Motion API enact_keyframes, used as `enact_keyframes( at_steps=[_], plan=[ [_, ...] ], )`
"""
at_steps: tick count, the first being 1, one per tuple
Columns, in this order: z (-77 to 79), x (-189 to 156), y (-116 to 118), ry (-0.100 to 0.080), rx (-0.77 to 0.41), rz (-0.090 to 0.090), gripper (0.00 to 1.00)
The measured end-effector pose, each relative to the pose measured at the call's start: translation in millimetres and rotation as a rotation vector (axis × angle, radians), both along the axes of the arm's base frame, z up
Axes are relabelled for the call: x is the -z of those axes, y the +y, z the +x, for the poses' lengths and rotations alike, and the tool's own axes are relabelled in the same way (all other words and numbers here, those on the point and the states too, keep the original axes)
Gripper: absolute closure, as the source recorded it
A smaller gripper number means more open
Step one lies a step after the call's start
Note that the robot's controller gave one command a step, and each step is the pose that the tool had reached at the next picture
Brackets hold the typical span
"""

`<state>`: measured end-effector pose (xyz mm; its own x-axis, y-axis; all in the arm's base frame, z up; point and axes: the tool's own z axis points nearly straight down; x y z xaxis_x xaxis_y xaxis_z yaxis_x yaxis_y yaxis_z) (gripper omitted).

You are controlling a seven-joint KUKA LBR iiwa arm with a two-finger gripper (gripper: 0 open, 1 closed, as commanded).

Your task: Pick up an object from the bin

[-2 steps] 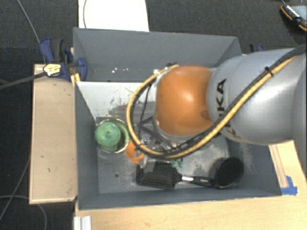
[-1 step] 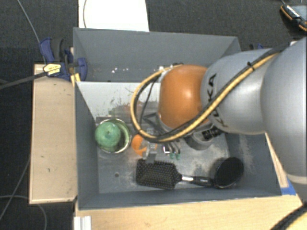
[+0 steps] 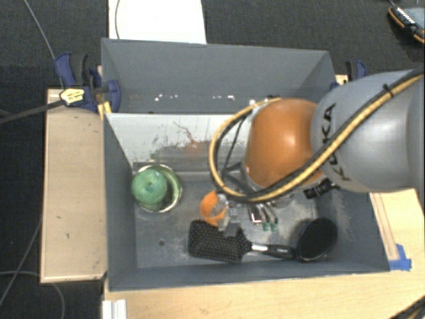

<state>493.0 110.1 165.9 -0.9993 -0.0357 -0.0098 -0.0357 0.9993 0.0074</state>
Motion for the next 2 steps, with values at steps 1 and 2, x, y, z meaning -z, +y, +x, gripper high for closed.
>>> enact_keyframes(
  at_steps=[1, 2],
  plan=[
    [32.9, 32.2, 47.9, -0.001, 0.048, 0.002, 1.0],
    [-10.9, 48.7, -35.7, -0.017, -0.023, 0.0, 1.0]
  ],
)
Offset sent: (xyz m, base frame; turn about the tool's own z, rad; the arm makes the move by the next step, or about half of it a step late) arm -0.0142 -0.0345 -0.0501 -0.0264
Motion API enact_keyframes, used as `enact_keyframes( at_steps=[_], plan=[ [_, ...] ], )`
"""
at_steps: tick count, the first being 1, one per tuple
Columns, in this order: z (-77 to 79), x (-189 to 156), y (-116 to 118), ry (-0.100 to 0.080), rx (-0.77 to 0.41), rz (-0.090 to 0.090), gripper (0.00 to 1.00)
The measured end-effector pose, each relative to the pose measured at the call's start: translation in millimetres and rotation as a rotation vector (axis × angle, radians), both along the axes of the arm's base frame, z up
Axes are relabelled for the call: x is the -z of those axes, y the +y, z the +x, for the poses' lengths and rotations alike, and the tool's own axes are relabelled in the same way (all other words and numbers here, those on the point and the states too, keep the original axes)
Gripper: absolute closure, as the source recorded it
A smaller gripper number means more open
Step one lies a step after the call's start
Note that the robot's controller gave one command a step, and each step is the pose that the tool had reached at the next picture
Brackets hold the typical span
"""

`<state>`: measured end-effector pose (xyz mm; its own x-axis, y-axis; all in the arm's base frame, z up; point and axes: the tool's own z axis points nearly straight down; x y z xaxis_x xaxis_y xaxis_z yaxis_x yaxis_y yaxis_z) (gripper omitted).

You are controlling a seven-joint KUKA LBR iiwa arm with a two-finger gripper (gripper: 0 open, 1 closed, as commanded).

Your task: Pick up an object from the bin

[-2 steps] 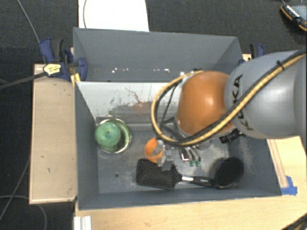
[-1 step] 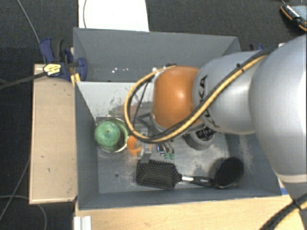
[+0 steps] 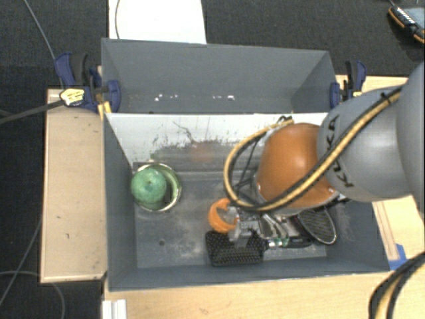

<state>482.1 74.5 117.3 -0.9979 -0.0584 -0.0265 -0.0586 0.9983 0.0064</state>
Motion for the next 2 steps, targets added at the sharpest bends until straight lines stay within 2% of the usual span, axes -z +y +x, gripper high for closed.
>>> enact_keyframes(
  at_steps=[1, 2],
  plan=[
    [51.7, 24.5, 18.5, 0.002, 0.031, 0.008, 1.0],
    [30.2, -164.2, -6.1, 0.003, 0.008, 0.003, 1.0]
  ],
)
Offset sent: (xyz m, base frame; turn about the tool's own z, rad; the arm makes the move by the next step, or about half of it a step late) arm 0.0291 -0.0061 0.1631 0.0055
